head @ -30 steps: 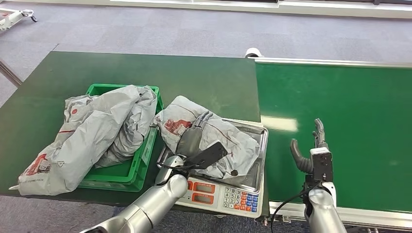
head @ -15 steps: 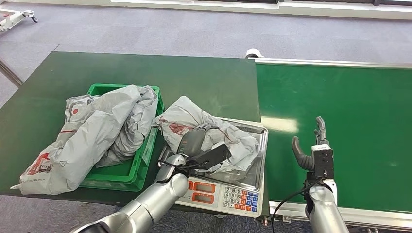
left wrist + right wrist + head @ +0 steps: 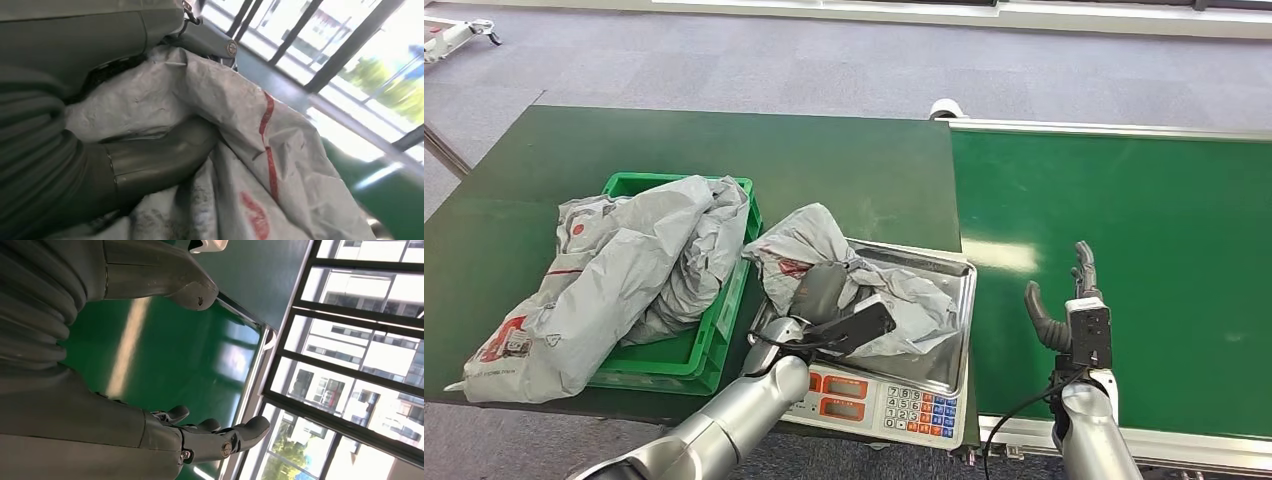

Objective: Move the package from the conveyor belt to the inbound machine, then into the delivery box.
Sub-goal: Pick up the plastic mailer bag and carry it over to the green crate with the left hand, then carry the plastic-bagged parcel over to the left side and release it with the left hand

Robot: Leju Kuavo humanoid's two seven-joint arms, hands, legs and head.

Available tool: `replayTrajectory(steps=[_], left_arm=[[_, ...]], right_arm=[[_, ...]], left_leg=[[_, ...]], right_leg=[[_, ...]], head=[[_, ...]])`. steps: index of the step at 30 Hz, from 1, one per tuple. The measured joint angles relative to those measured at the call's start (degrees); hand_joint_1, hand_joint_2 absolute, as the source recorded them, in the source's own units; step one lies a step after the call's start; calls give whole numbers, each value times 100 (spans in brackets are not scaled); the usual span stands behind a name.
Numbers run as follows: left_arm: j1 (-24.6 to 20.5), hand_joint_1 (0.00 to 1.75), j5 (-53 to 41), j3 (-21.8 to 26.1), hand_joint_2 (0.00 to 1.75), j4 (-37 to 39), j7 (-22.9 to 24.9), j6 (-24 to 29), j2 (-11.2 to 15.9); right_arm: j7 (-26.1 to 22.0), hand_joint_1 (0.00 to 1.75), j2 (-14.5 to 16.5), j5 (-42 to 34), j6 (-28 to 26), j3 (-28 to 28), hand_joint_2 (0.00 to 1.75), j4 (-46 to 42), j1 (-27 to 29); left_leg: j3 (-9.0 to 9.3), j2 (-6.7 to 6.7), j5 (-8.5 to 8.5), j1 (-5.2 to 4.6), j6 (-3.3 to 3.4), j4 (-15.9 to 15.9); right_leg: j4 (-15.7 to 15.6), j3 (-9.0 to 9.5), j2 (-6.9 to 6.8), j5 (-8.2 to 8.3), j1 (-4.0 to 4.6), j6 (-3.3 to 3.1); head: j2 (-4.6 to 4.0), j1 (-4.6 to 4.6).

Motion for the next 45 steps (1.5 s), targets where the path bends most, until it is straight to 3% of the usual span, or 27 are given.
replayTrajectory(steps=[3,5,15,25,32,36,40,43,45], left_arm=[[241,175,582,275,175,-556,-1118,601,-8],[423,175,1030,373,175,-1174,-1418,902,23],[986,175,1557,326,175,-3378,-1499,1399,319],[1726,175,1458,103,175,-7603,-1516,1496,832],[1931,175,1180,144,175,-9140,-1471,1496,932],[2043,175,762,628,175,-9732,-1420,1498,856],[2098,175,117,1293,175,-9841,-1414,1497,671],[2095,175,-730,1925,175,-9083,-1292,1487,483],[2069,175,-1345,2337,175,-8345,-754,1415,416]], right_arm=[[-1,0,2,-3,-23,-7,175,0,8],[-2,0,3,-6,-37,-7,175,0,11],[-2,0,5,-43,-77,-7,175,0,13],[-3,0,-36,-202,-196,-30,175,-23,178],[-6,0,-56,-236,-175,-107,175,-108,326],[-7,0,-70,-222,-185,-126,175,-154,404],[-7,0,-78,-215,-278,-163,175,-231,472],[-8,0,-79,-169,-349,-248,175,-406,642],[-9,0,-78,-102,-311,-296,175,-523,750]], left_leg=[[-3,1,0,0,0,0],[-4,1,-1,0,0,0],[-6,4,0,1,0,0],[-8,4,-10,1,0,-1],[-4,5,-10,1,0,-1],[0,5,-10,1,0,-1],[4,4,-11,1,1,-1],[10,-12,-11,-1,2,-1],[11,-11,-11,-1,1,-2]], right_leg=[[0,-4,1,0,0,0],[0,-5,0,0,0,0],[0,-7,1,0,1,0],[0,-11,3,-17,2,2],[0,-4,1,-17,1,1],[0,-1,1,-17,1,1],[-1,0,0,-17,1,2],[-3,12,-11,-25,-1,12],[-3,13,-11,-22,-2,9]], head=[[0,0],[0,0],[0,0],[0,-1],[0,0],[0,-1],[0,-1],[0,0],[0,1]])
